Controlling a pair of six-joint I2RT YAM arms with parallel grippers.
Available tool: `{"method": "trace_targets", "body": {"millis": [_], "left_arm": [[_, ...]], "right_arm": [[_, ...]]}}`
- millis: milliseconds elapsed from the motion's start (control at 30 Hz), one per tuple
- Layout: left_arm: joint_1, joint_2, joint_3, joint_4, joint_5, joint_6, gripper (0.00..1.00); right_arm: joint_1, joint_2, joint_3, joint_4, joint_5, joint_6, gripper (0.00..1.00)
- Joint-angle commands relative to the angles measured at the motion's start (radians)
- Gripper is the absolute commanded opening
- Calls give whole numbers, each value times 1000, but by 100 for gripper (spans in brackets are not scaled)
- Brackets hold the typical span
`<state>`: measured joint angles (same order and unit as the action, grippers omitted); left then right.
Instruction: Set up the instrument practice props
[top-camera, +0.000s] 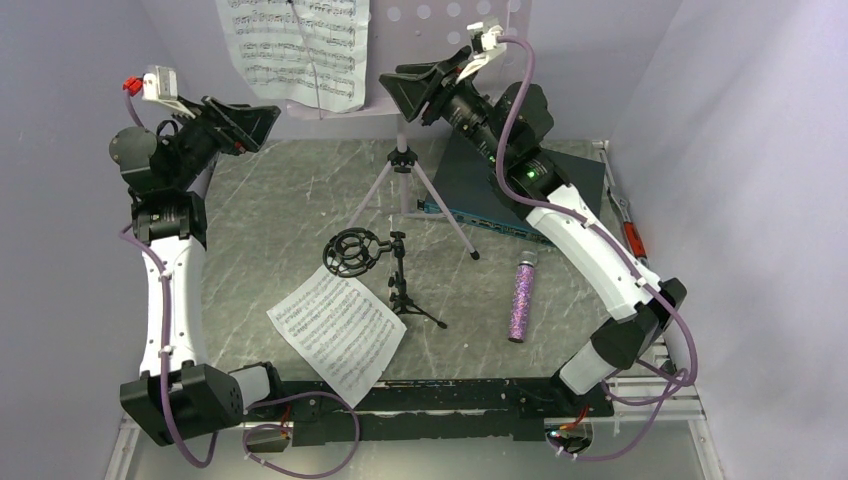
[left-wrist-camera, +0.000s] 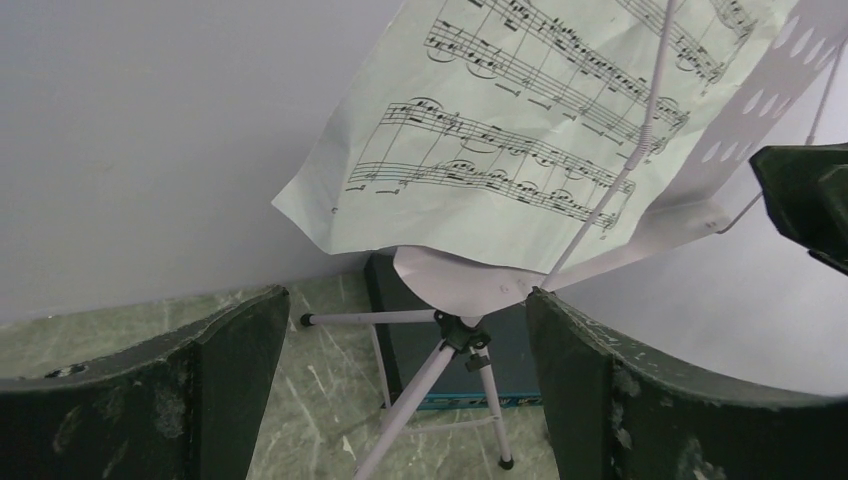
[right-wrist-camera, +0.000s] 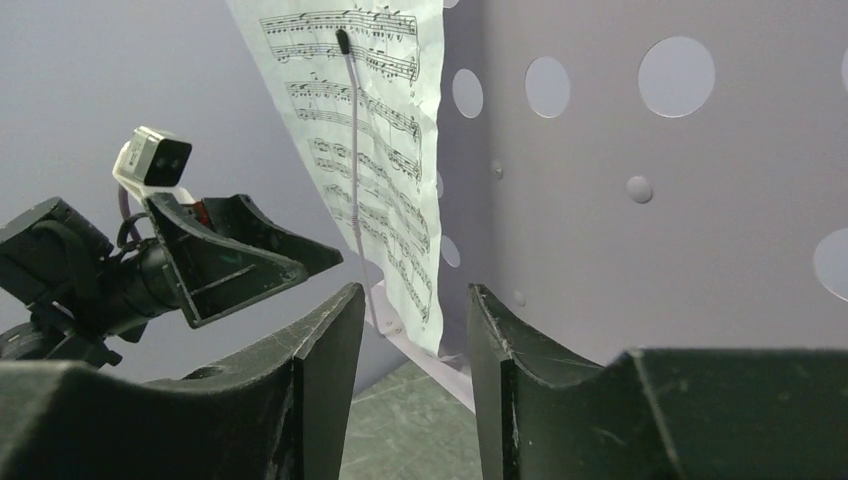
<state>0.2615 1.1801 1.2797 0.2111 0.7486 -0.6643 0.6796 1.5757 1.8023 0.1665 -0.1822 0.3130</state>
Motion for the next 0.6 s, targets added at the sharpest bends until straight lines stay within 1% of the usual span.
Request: {"method": "trace_targets", "body": {"millis": [0,133,333,567], "left_arm": [[4,-14,57,-45,-27,81,93],[4,-25,86,-86,-52,129,93],[4,-43,99,-130,-64,171,93],[4,-51,99,-141,-59,186,93]], "right_arm": [[-4,11,49,-8,-40,-8,47],[-11,104,184,-85,-100,17,47],[-12,194,287,-115,-159,65,44],[-12,221,285,-109,-181,101,38]]}}
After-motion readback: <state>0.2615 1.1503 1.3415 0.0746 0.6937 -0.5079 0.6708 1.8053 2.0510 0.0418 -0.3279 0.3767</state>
